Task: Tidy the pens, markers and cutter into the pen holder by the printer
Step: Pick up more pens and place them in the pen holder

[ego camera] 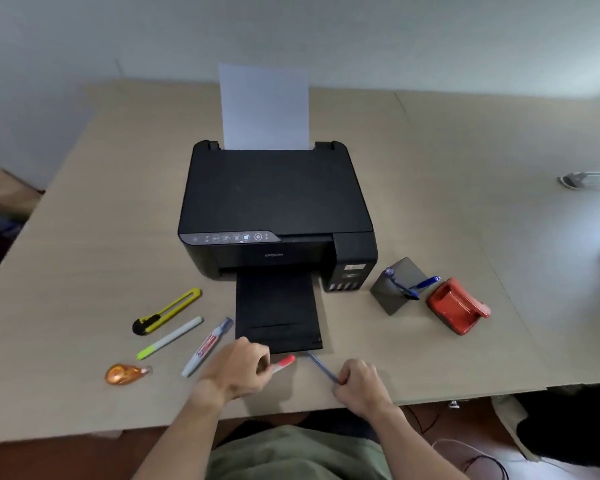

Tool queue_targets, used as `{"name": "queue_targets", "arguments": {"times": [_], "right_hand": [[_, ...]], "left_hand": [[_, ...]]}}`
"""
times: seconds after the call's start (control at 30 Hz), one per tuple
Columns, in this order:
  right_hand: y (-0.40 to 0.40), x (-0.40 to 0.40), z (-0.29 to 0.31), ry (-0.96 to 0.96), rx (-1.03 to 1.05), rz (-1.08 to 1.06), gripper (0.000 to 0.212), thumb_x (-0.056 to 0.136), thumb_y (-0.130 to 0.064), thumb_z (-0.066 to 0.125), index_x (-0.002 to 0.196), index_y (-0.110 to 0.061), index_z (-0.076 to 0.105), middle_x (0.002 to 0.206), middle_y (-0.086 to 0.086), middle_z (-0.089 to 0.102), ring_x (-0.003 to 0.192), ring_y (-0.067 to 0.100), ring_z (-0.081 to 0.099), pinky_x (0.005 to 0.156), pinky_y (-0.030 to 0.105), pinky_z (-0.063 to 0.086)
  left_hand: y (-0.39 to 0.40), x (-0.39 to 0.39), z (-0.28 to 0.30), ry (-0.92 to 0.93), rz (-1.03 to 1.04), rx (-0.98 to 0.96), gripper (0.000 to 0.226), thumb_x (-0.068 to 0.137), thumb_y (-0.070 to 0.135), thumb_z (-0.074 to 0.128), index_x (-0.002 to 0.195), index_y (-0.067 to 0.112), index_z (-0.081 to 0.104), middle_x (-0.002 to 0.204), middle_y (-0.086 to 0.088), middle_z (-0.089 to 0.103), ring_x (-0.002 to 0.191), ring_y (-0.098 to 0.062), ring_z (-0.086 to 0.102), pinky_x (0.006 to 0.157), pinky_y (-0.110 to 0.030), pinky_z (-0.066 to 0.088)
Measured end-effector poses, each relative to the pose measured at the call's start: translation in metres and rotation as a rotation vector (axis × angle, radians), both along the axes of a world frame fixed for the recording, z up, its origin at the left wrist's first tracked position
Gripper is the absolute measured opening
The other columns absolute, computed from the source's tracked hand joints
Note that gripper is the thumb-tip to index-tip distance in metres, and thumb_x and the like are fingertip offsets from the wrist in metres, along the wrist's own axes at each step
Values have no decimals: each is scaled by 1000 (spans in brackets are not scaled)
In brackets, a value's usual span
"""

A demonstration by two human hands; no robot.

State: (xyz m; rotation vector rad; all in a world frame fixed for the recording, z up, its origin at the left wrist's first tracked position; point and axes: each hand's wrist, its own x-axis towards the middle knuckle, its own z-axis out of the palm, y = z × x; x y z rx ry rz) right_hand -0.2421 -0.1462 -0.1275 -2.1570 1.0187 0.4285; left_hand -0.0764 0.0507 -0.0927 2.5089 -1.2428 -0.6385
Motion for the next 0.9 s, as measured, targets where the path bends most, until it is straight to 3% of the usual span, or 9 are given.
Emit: {"name": "queue_targets", "arguments": {"times": [0.2, 0.3, 0.37, 0.53, 0.77, 0.9], "right_hand": [[9, -1, 0, -14, -19, 31, 12, 64, -25, 59, 61, -25, 48, 83, 1, 63, 74, 25, 58, 62, 31, 44], [13, -3, 0, -25, -22, 33, 7, 66, -24, 57, 64, -24, 51, 82, 2, 62, 74, 26, 58, 62, 31, 45], [16, -6, -1, -40, -34, 30, 5, 70, -24, 56, 68, -21, 54, 83, 4, 63, 75, 27, 59, 64, 33, 47], [21, -10, -2, -91, -61, 10, 9, 81, -23, 53, 77, -16, 52, 88, 7, 62, 79, 29, 57, 67, 35, 45], [1, -15, -3, -112, -88, -68, 14, 90, -18, 41, 83, -13, 53, 89, 10, 62, 84, 32, 57, 71, 41, 45], [-27, -12, 7, -155, -56, -120, 20, 89, -10, 49, 76, -20, 59, 81, 6, 62, 81, 29, 57, 68, 32, 41]], "left_hand": [[22, -17, -19, -49, 73, 138, 27, 91, 47, 53, 96, 25, 69, 87, 6, 69, 75, -15, 66, 66, -29, 54], [25, -25, -20, -38, 111, 188, 23, 90, 45, 59, 99, 23, 61, 94, 3, 68, 78, -16, 63, 66, -24, 46], [23, -29, -19, -14, 119, 207, 19, 91, 39, 59, 97, 21, 60, 88, 2, 65, 72, -15, 60, 63, -22, 42], [9, -34, -16, 86, 31, 218, 14, 81, 35, 56, 81, 22, 60, 78, 1, 63, 66, -19, 62, 63, -31, 55], [-39, -28, 10, 93, -84, 18, 10, 89, 27, 53, 89, 20, 61, 75, 0, 65, 59, -17, 58, 50, -26, 42], [-69, -14, 29, 115, -93, -86, 10, 81, 21, 53, 81, 25, 63, 69, 8, 63, 56, -7, 49, 49, -23, 38]]}}
